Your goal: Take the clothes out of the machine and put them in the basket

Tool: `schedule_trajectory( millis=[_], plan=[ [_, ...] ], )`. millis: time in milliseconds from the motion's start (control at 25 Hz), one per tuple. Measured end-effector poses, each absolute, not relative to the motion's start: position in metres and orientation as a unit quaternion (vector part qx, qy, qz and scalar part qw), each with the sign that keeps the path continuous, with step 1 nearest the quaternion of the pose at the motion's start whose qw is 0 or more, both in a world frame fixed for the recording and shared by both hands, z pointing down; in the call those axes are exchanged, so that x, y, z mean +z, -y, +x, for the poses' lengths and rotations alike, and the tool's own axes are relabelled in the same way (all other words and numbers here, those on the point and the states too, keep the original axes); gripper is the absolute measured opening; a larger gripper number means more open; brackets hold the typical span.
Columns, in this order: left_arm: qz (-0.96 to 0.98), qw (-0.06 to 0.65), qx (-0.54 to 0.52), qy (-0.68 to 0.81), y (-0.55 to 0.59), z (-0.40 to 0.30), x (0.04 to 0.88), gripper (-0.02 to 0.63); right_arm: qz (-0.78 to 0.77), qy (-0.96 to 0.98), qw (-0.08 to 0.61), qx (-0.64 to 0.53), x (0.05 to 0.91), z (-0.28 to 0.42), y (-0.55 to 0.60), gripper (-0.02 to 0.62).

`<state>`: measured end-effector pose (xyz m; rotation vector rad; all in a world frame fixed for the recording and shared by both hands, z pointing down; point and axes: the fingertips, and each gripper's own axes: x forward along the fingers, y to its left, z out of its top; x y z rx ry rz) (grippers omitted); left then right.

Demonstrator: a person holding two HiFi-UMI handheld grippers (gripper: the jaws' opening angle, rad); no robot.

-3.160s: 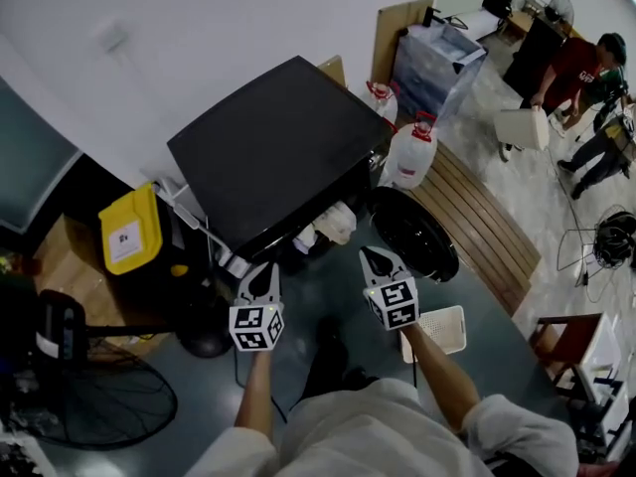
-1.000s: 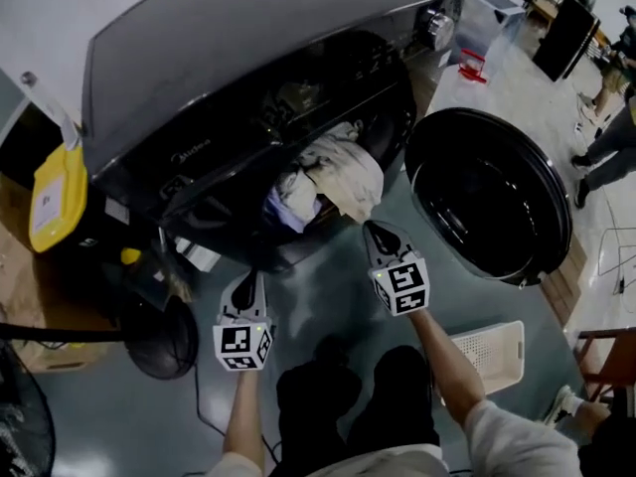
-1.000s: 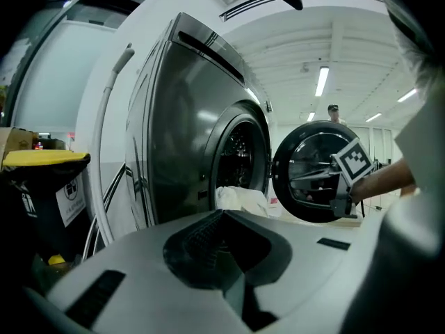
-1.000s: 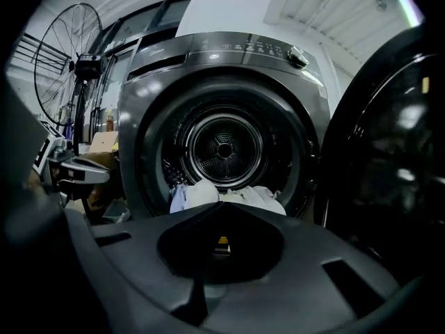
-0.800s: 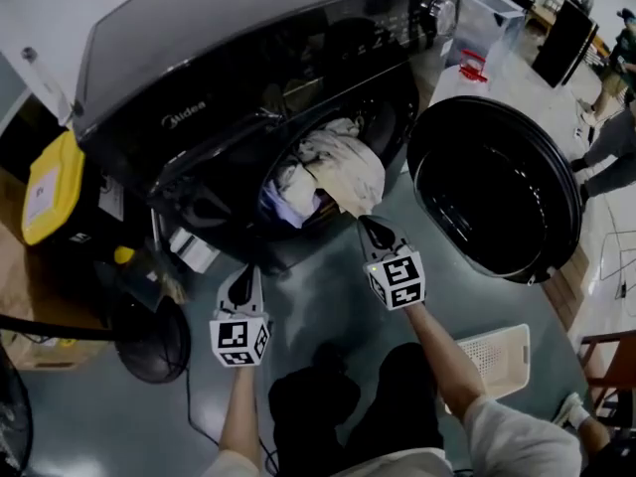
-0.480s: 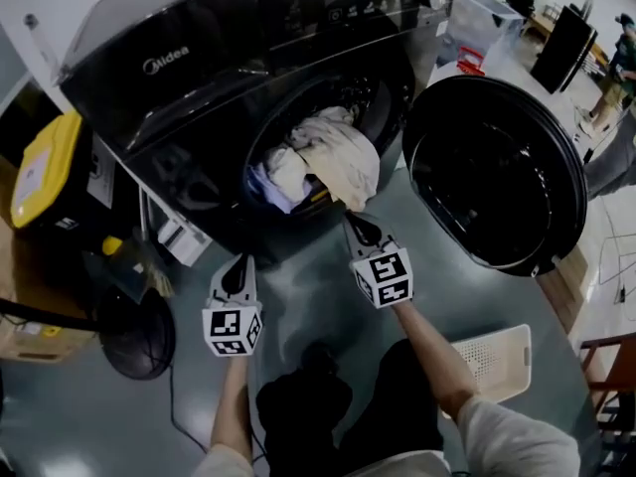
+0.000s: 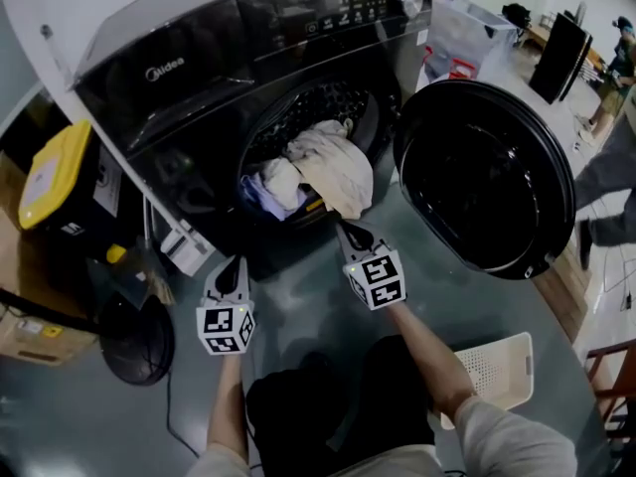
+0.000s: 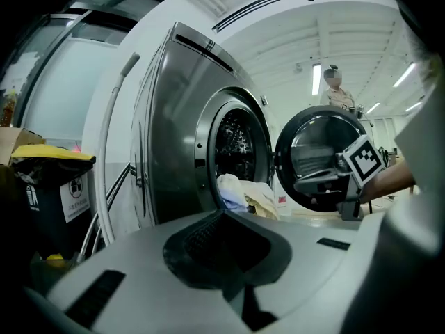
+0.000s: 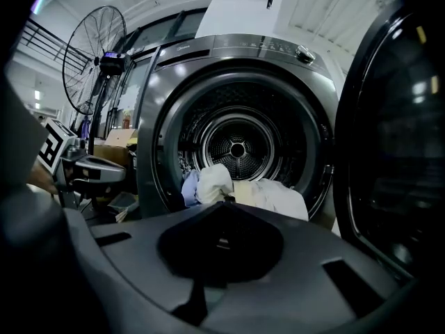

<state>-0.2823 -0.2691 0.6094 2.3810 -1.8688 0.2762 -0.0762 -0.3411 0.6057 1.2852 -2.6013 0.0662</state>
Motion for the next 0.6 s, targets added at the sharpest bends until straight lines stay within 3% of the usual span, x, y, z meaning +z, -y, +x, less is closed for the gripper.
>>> schedule_trajectory(
  millis=[600],
  plan=[
    [0.741, 0.056, 0.076, 0.665, 0.247, -0.334, 0.592, 0.020, 0.363, 0.924, 0.124, -0.007, 0.595, -0.166, 0.362, 0.025]
  ],
)
